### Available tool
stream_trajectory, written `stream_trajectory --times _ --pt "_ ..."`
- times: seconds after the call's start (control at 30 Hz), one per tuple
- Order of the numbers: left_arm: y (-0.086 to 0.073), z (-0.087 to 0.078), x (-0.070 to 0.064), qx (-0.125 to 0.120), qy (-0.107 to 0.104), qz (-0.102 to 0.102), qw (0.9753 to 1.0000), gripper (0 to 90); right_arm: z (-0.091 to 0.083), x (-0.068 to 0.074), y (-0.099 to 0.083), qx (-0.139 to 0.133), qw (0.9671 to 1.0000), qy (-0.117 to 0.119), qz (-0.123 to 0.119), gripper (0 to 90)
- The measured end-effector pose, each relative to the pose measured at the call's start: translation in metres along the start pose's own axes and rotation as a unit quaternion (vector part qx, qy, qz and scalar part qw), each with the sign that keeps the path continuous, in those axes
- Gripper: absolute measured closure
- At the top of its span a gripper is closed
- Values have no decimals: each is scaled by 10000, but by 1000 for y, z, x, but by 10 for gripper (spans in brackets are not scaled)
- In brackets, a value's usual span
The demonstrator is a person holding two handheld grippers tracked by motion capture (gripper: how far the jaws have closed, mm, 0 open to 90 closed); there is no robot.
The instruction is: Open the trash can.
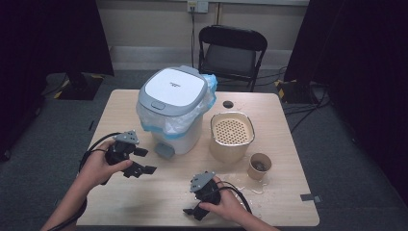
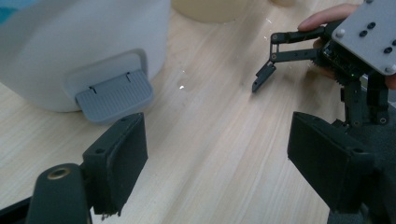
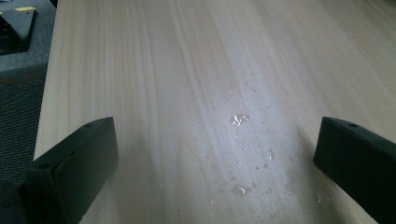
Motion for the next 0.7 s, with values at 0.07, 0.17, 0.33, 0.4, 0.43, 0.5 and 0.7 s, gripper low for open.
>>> stream_trajectory --times 0.07,0.17,0.33,0.4,0.43,0.5,0.7 --pt "2 -2 0 -41 -24 -9 10000 196 0 0 0 0 10000 0 -1 0" --pt "5 -6 0 -67 -21 1 10000 196 0 0 0 -1 10000 0 -2 0" --pt "11 -11 0 -46 28 -1 10000 196 0 0 0 0 10000 -1 0 0" --pt "14 -13 0 -62 41 0 10000 196 0 0 0 -1 10000 -2 -4 0" --pt "15 -14 0 -29 57 36 10000 197 0 0 0 -2 10000 -5 -9 0" --pt "18 -16 -1 -45 30 47 10000 198 0 0 0 -1 10000 0 -3 0" --pt "26 -20 -2 -8 56 156 9999 198 0 0 0 -1 10000 0 -4 0"
Point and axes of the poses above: each handheld gripper's, and its own axes: z roughly forward along the jaws, y roughly out of its top, x roughly to its left, the point moved 1 cm from there along z, roughly forward along the jaws, and after that the axes turned 4 degrees about -y, right-handed, at the moved point
